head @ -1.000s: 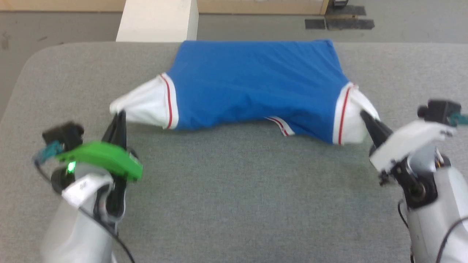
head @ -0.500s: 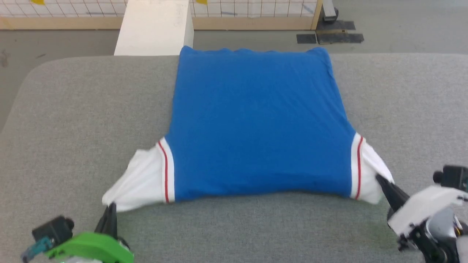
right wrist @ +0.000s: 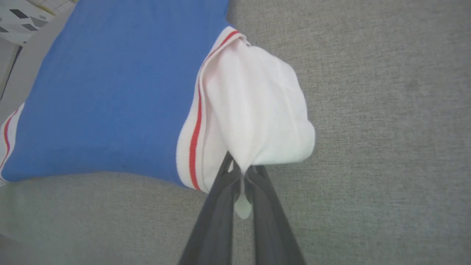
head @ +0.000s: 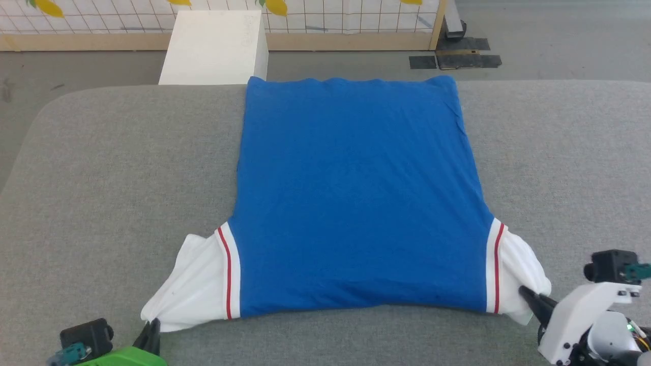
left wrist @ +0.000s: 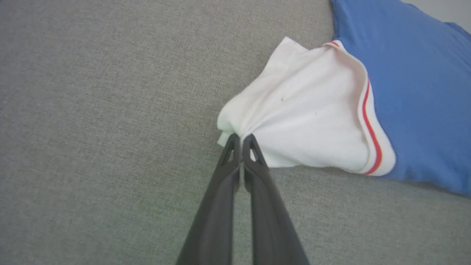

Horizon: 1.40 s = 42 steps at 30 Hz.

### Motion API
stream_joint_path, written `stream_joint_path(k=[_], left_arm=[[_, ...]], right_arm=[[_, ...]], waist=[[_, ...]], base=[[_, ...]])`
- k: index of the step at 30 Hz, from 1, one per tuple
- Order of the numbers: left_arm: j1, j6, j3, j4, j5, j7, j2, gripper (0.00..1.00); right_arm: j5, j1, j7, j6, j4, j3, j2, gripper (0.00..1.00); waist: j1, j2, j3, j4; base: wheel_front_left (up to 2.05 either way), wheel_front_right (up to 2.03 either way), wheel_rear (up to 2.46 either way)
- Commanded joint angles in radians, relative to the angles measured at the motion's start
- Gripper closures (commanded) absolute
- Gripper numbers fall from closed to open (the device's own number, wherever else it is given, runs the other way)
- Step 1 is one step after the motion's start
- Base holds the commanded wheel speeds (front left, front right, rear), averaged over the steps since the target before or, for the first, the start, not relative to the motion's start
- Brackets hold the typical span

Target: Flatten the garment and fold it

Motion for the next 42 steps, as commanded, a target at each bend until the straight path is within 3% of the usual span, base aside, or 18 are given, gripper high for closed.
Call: stream_joint_path(k=[1, 7, 18, 19, 20, 25, 30, 42], left_arm=[[-0.02, 0.006, -0.009, 0.004, 0.018, 0.013, 0.017, 1.0], [-0.144, -0.028, -0.069, 0.061, 0.056, 0.113, 0.068, 1.0], [-0.24, -0.047, -0.051, 0.099, 0.052, 0.105, 0.079, 1.0], [-0.236, -0.047, -0.048, 0.103, 0.04, 0.101, 0.071, 1.0], [-0.234, -0.046, -0.049, 0.105, 0.039, 0.101, 0.07, 1.0], [-0.223, -0.046, -0.05, 0.106, 0.027, 0.095, 0.058, 1.0], [-0.198, -0.035, -0.044, 0.094, 0.018, 0.085, 0.055, 1.0], [-0.155, -0.012, -0.035, 0.042, 0.009, 0.079, 0.055, 1.0]], right_arm=[[-0.022, -0.011, 0.03, -0.001, -0.004, 0.01, -0.005, 1.0], [-0.139, -0.125, 0.233, -0.001, 0.031, 0.107, -0.038, 1.0], [-0.176, -0.203, 0.422, -0.001, 0.118, 0.185, -0.052, 1.0], [-0.163, -0.208, 0.428, -0.001, 0.118, 0.193, -0.057, 0.13], [-0.16, -0.21, 0.425, -0.001, 0.115, 0.192, -0.06, 0.0], [-0.118, -0.222, 0.357, -0.001, 0.077, 0.13, -0.042, 0.0], [-0.045, -0.253, 0.147, -0.001, -0.035, 0.017, 0.007, 0.0], [-0.044, -0.27, -0.198, -0.001, -0.079, -0.05, 0.034, 0.0]], waist=[[0.0001, 0.0, 0.002, -0.002], [0.0001, 0.0, 0.026, -0.001], [0.0001, 0.0, 0.051, -0.002], [0.0001, 0.0, 0.052, -0.005], [0.0001, 0.0, 0.052, -0.006], [0.0001, 0.0, 0.04, -0.009], [0.0001, 0.0, 0.017, -0.017], [0.0001, 0.0, -0.015, -0.011]], base=[[0.0, 0.0, 0.0], [0.0, 0.0, 0.0], [0.0, 0.0, 0.0], [0.0, 0.0, 0.0], [0.0, 0.0, 0.0], [0.0, 0.0, 0.0], [0.0, 0.0, 0.0], [0.0, 0.0, 0.0]])
